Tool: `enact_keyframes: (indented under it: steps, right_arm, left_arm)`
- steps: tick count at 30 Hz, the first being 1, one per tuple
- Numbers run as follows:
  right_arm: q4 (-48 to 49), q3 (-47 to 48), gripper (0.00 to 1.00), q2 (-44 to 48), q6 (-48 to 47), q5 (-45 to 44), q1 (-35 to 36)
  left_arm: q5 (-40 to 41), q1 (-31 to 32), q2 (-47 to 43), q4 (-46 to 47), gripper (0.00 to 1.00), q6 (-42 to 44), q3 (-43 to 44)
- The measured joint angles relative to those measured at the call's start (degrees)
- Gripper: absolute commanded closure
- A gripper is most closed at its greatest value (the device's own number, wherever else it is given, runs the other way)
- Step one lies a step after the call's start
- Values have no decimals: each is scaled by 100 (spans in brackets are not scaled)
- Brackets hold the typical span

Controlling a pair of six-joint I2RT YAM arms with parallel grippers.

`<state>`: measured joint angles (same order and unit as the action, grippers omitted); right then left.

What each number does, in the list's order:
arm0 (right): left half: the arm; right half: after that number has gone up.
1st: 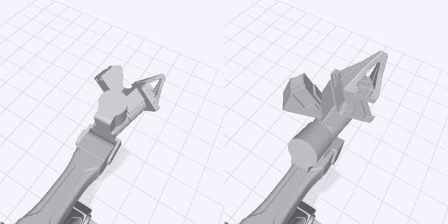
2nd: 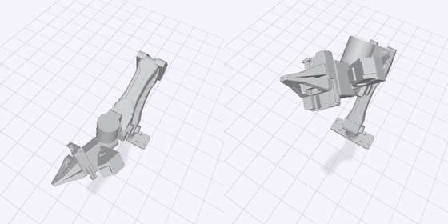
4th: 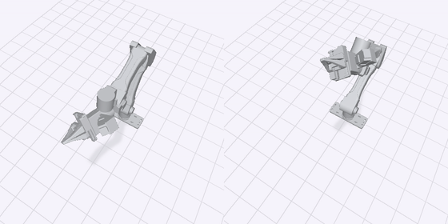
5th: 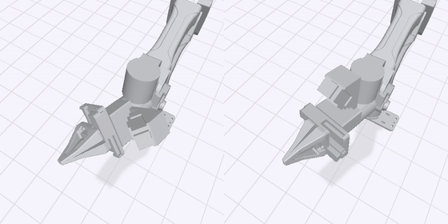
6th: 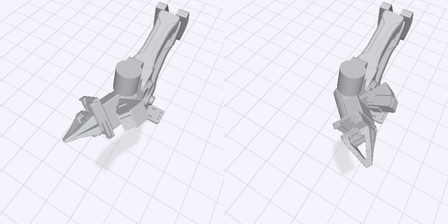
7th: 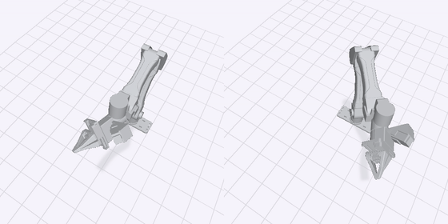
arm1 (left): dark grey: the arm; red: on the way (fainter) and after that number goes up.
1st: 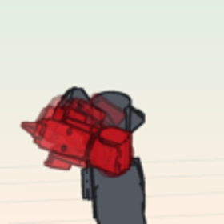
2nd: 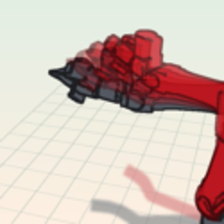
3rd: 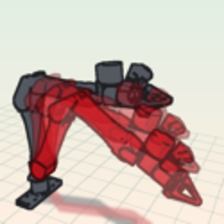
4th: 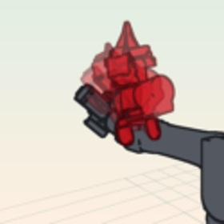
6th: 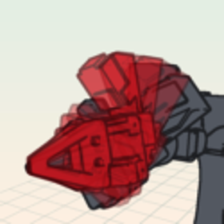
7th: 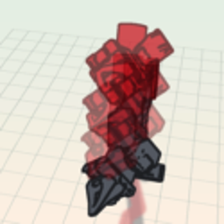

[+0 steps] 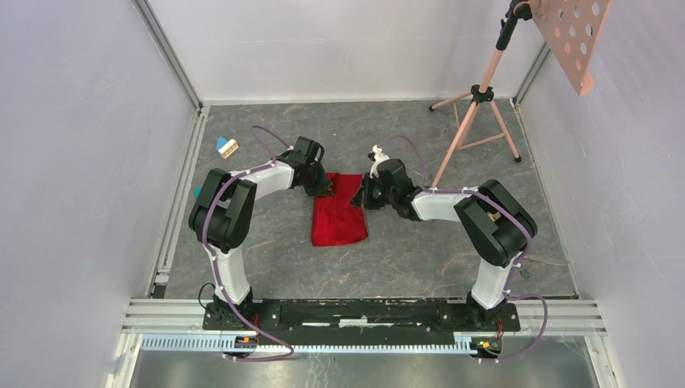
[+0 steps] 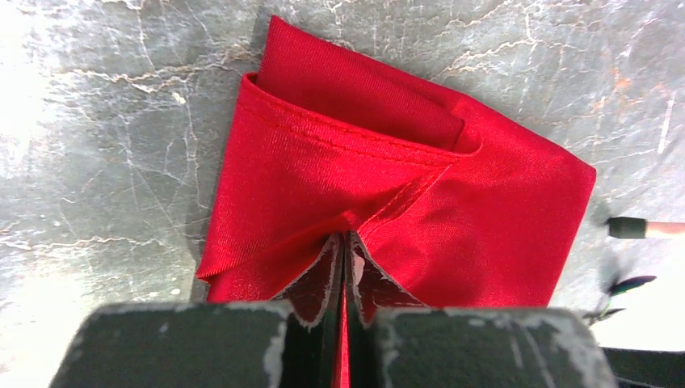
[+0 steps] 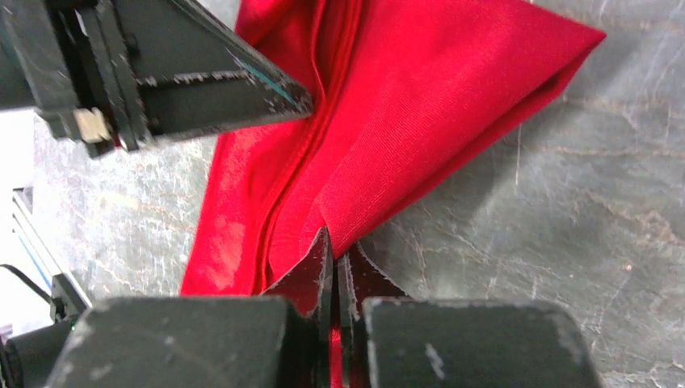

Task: Fold the napkin into a case and place the utensils inside
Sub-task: Fold the 2/3-rectangle-folded napkin at the center of the board.

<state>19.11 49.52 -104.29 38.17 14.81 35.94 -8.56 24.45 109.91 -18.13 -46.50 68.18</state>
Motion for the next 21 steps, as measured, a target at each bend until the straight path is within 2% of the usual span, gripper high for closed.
enact_keyframes:
  steps: [8,12,17,21]
  right_arm:
    - [-986,990,100,-66,-103,-507,354]
    - [-1182,1449,99,-271,-105,-597,546]
    - [-1397,1370,100,-258,-98,-649,584]
    - [-1237,817,100,-98,22,-560,407]
  left_arm:
    - [-107,-33,-210,898,96,-564,-608]
    - [-125,-33,-262,1150,95,-704,-758]
    - [-109,-24,-354,1180,94,-702,-857]
    - [-61,-22,-494,977,94,-695,-863]
